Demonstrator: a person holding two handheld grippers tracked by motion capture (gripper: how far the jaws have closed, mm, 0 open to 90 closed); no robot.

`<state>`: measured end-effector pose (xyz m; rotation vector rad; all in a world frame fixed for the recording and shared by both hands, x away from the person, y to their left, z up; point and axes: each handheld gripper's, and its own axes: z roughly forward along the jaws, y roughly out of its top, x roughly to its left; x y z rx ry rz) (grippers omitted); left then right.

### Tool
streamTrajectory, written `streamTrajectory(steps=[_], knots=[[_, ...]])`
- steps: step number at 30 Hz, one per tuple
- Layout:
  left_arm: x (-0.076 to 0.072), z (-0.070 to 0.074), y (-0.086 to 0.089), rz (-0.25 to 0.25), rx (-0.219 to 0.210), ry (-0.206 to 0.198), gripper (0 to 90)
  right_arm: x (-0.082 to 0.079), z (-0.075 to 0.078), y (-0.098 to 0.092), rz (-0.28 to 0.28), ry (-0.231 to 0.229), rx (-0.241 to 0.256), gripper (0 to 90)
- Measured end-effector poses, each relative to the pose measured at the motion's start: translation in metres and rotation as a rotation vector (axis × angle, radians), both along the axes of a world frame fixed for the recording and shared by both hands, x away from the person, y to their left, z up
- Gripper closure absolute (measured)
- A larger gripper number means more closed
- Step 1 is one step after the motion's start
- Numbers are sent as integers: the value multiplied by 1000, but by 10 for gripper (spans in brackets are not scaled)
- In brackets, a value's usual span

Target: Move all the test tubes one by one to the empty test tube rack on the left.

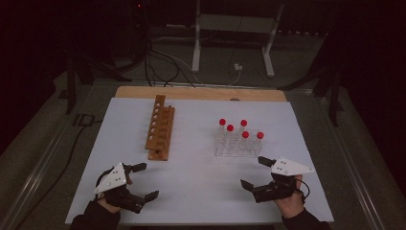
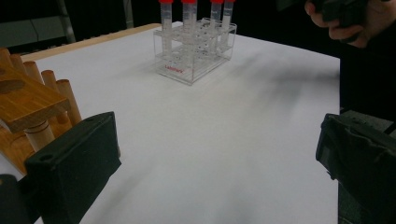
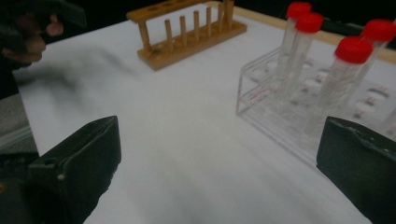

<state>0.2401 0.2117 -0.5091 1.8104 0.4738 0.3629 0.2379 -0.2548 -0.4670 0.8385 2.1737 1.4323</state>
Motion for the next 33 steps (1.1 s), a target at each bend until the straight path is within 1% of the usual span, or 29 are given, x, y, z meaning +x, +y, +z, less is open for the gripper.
streamTrajectory(steps=[5,12,13,14,20,23,24,26,27,29,30,31,32,33], knots=[[0,0,0,0,0,0,4,8,8,-5,-33,-21,15,0],[0,0,0,-2,-2,1,4,18,14,-7,-56,-24,20,0],[0,0,0,-2,-2,1,4,22,16,-8,-73,-33,26,0],[0,0,0,-1,-3,1,4,24,17,-10,-77,-29,36,0],[0,0,0,0,-4,0,4,37,19,-14,-146,-37,30,0],[0,0,1,-1,-5,0,4,43,17,-15,-194,-38,29,0],[0,0,1,0,-5,-1,4,43,17,-15,-194,-38,29,0],[0,0,1,0,-4,-3,4,49,16,-18,-230,-24,21,0],[0,0,1,0,-4,-3,4,49,16,-18,-230,-24,21,0],[0,0,1,-1,-4,-3,4,55,15,-21,-254,-12,11,0],[0,0,1,-1,-4,-3,4,55,15,-21,-254,-12,11,0],[0,0,0,0,-2,-3,4,59,14,-23,-272,10,9,0],[0,0,0,0,-2,-3,4,59,14,-23,-272,10,9,0],[0,0,0,-1,-2,-2,4,61,13,-23,-284,13,2,23]])
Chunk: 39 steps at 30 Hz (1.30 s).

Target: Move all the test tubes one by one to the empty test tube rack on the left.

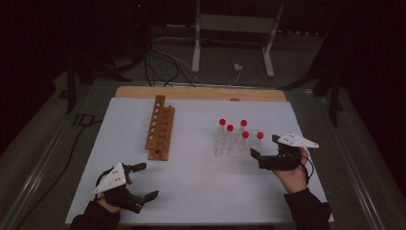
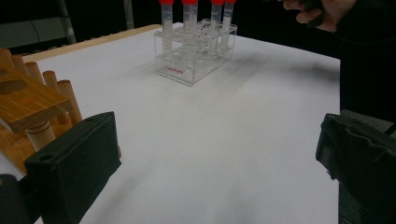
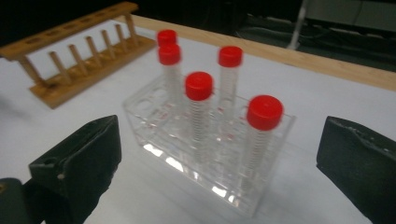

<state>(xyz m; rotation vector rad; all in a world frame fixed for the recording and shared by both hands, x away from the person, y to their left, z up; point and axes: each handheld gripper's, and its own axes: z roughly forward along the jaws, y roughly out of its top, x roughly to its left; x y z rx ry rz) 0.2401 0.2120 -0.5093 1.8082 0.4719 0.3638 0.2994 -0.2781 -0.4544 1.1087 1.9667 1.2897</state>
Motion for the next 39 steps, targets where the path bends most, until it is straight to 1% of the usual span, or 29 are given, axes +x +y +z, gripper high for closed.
streamTrajectory(steps=[2,3,4,5,6,7,8,9,10,12,14,15,16,17,18,19,20,23,25,26,28,29,30,32,36,39], knots=[[0,0,0,-2,1,1,4,6,-4,-1,-16,24,-6,68],[0,0,0,-3,1,2,4,8,-5,-1,-22,37,-14,69],[0,0,0,-3,1,2,4,8,-5,-1,-22,37,-14,69],[0,0,0,-3,1,2,4,10,-7,-1,-33,46,-21,83],[0,0,0,-3,2,1,4,13,-9,-2,-47,59,-23,150],[0,0,0,-4,1,2,4,13,-9,-2,-47,59,-23,150],[0,0,0,-4,1,2,4,14,-10,-3,-65,61,-29,162],[0,0,0,-4,1,3,4,17,-12,-3,-74,72,-37,217],[0,0,0,-4,2,3,4,18,-12,-4,-81,73,-36,246],[0,0,0,-5,3,3,4,19,-12,-3,-88,76,-39,253],[0,0,0,-6,3,4,4,21,-14,-3,-87,85,-57,352],[0,0,0,-6,3,4,4,23,-14,-2,-87,93,-59,381],[0,0,0,-6,3,5,4,25,-16,-1,-82,108,-69,460],[0,0,0,-6,3,5,4,25,-16,-1,-82,108,-69,460],[0,0,0,-6,3,5,4,26,-17,-1,-81,107,-75,509],[0,0,0,-6,3,5,4,26,-17,-1,-81,107,-75,509],[0,0,0,-6,4,5,4,28,-17,0,-86,110,-81,555],[0,0,0,-6,4,6,4,31,-19,1,-84,116,-86,593],[0,0,0,-6,4,8,4,32,-20,1,-84,118,-83,601],[0,0,0,-6,5,7,4,33,-20,2,-79,118,-86,633],[0,0,0,-6,6,6,4,34,-21,3,-80,118,-91,642],[0,0,-1,-6,6,6,4,35,-21,3,-81,120,-89,657],[0,0,-1,-7,6,7,4,37,-23,5,-81,124,-95,695],[-1,0,0,-7,7,7,4,39,-23,7,-83,126,-103,724],[0,0,0,-7,7,11,4,40,-22,8,-93,132,-112,742],[0,0,0,-4,6,9,4,39,-21,8,-92,122,-112,745]])
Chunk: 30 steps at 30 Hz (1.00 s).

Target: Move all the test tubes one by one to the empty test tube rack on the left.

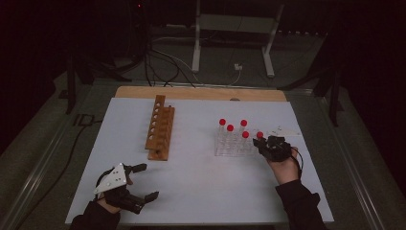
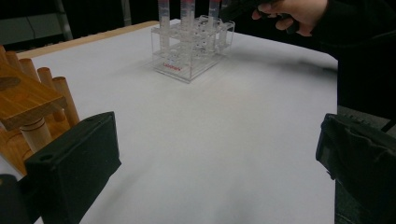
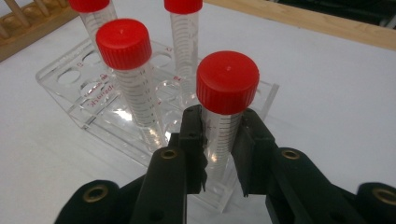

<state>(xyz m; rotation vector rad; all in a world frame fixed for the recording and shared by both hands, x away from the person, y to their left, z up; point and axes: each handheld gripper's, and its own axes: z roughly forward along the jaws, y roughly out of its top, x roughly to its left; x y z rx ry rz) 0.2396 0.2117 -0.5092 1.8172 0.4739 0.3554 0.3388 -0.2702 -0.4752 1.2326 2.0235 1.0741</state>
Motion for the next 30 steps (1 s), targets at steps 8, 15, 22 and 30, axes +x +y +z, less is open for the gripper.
streamTrajectory(steps=[8,15,22,30], knots=[[0,0,-1,-3,9,7,4,-7,14,-2,3,-42,6,747],[1,-1,-2,-3,16,17,4,-18,31,-5,5,-88,12,748],[-1,3,-6,-3,23,25,4,-33,50,-3,28,-133,9,748],[-1,9,-12,-18,18,55,4,-45,56,13,110,-118,-3,748]])
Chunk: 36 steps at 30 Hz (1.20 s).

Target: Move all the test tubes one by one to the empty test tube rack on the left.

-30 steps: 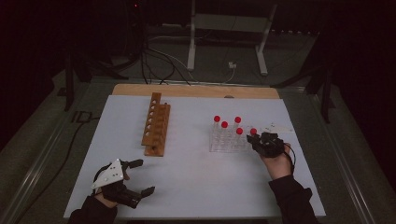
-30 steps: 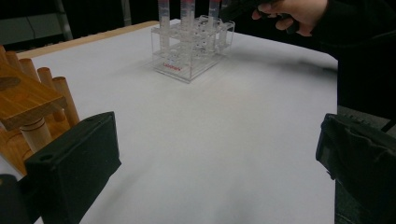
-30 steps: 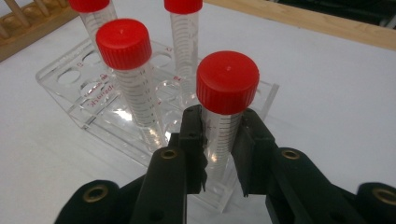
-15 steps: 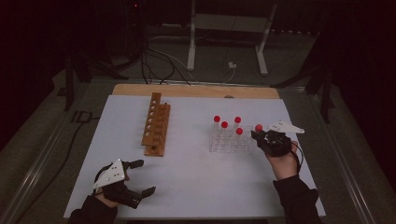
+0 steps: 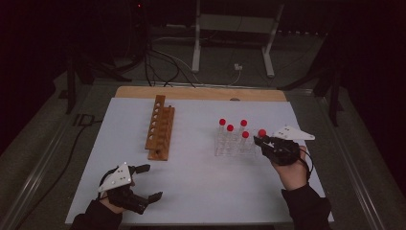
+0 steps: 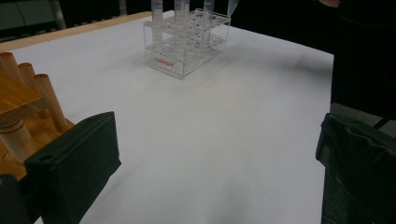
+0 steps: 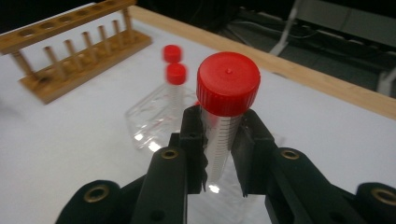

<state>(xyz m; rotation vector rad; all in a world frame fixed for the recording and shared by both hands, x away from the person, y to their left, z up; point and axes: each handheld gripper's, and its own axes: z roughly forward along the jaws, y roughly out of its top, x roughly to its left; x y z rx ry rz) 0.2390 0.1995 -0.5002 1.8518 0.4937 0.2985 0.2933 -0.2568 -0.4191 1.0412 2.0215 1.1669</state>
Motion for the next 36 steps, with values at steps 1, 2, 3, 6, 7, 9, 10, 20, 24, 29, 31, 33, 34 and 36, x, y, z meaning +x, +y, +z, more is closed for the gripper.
streamTrajectory(steps=[1,2,3,6,7,9,10,20,24,29,31,33,34,36], knots=[[1,2,-1,-1,-1,3,4,-2,-1,6,25,7,2,748],[1,4,-2,-8,0,7,4,-3,-2,10,38,13,-2,748],[3,8,-5,-17,-4,11,4,-4,-3,13,52,18,-4,748],[6,15,-10,-36,-8,21,4,-6,-7,24,92,31,-14,747],[6,15,-10,-36,-8,21,4,-7,-9,27,106,38,-13,748],[8,19,-13,-50,-7,24,4,-7,-11,30,116,42,-18,748],[9,20,-15,-55,-6,27,4,-8,-13,33,127,48,-18,747],[20,34,-33,-117,7,46,4,-14,-31,62,236,95,-38,748],[24,40,-43,-148,9,46,4,-17,-34,71,264,103,-47,748],[29,46,-54,-171,9,51,4,-22,-37,86,317,117,-55,748],[30,48,-59,-174,10,48,5,-23,-38,89,324,118,-59,747],[32,50,-63,-184,2,45,15,-24,-39,93,342,122,-64,748],[33,52,-65,-180,3,42,15,-26,-40,98,356,127,-66,747],[35,55,-70,-192,1,39,15,-27,-40,102,371,127,-68,748]])
